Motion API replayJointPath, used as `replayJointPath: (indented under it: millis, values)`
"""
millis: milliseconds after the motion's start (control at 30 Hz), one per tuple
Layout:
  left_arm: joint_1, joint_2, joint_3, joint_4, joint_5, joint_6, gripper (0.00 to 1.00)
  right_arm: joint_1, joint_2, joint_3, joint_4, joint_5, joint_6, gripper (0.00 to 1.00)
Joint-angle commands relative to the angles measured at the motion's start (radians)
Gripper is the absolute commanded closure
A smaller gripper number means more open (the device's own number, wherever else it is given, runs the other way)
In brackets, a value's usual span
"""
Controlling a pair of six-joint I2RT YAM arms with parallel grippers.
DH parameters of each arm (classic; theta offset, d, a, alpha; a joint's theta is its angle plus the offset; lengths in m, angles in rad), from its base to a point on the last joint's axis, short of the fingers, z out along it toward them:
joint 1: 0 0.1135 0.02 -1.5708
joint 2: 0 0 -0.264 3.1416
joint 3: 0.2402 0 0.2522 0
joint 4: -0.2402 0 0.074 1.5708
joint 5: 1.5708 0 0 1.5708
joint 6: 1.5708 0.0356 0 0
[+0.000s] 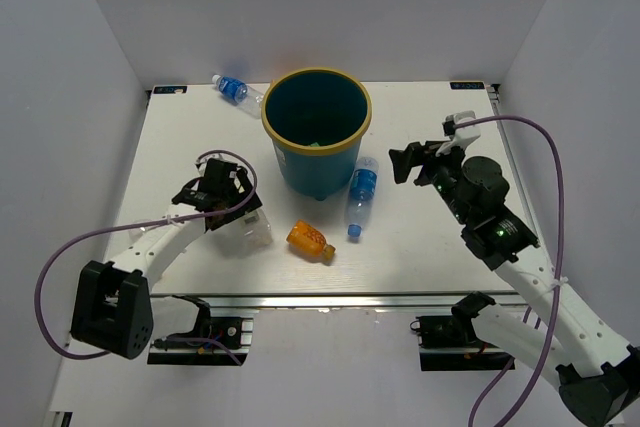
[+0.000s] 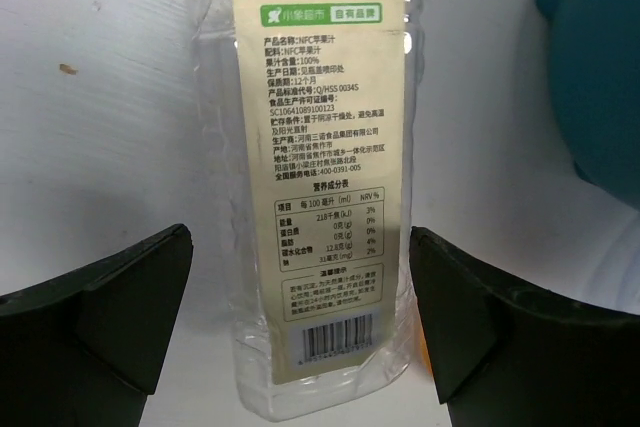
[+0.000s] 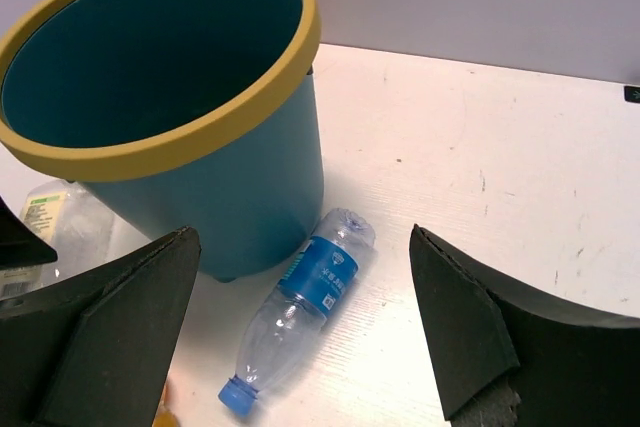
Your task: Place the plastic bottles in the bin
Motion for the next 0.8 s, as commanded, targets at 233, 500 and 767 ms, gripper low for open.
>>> replayJointPath:
  millis: [233, 500, 767]
  values:
    - [-0.054, 0.034, 0.043, -0.023, -0.095, -0.028, 0.02, -0.004, -0.015, -0.018, 0.050, 0.051, 0.034, 0.11]
    - [-0.057, 0.139, 0.101, -0.078, -0.174, -0.040, 0.02, -0.004, -0.054, -0.081, 0.102, 0.095, 0.027, 0.11]
    - [-0.057, 0.084, 0.182, -0.117, -0.197, -0.028, 0.28, -0.004, -0.079, -0.109, 0.103, 0.132, 0.028, 0.11]
